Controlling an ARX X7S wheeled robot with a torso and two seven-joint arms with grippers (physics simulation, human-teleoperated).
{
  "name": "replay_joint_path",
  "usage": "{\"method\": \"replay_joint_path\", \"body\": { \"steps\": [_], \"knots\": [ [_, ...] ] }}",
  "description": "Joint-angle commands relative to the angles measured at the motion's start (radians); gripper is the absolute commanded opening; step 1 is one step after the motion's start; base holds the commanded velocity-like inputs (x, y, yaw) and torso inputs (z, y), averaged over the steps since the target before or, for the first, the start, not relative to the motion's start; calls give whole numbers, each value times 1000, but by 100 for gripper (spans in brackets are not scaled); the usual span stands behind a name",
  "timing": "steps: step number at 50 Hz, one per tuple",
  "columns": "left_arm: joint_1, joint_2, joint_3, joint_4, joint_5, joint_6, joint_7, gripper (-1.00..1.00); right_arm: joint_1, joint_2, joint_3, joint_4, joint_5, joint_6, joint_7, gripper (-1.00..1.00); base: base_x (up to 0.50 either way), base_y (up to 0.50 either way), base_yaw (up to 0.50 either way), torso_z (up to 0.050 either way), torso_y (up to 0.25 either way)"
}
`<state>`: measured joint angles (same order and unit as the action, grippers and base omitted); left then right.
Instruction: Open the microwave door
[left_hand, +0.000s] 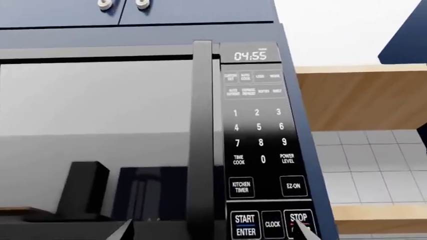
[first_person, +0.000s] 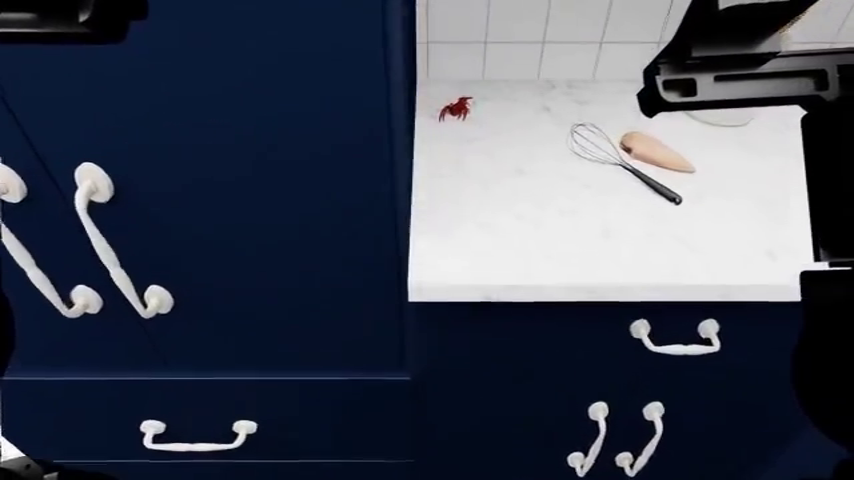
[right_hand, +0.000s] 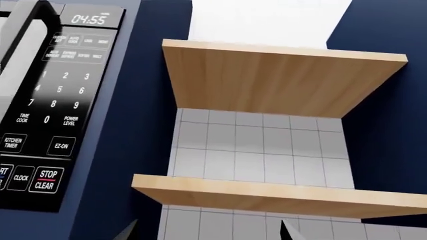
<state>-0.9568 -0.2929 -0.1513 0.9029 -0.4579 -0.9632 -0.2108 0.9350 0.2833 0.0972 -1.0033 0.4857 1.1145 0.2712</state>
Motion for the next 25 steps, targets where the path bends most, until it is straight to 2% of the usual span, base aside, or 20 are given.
{"method": "replay_joint_path", "body": {
  "steps": [1, 3, 11, 18, 25],
  "knots": [
    [-5, -6, -4, 4, -12, -5, -7, 100, -2, 6, -1, -3, 23, -2, 12, 100, 410, 0, 0, 0, 0],
    [-4, -7, -4, 3, -13, -3, -7, 100, -2, 9, -3, -3, 25, -3, 15, 100, 408, 0, 0, 0, 0],
    [-34, -11, -22, -11, -36, -31, -12, 100, -6, 14, -7, -3, 34, -12, 29, 100, 4, 0, 0, 0, 0],
    [-245, -45, -2, -156, -79, -176, -9, 100, -2, 18, 2, -7, 56, -6, 41, 100, 0, 0, 0, 0, 0],
    [-407, -74, 96, -330, -55, -180, 28, 100, 9, 25, 9, -8, 78, 1, 54, 100, 0, 0, 0, 0, 0]
  ]
}}
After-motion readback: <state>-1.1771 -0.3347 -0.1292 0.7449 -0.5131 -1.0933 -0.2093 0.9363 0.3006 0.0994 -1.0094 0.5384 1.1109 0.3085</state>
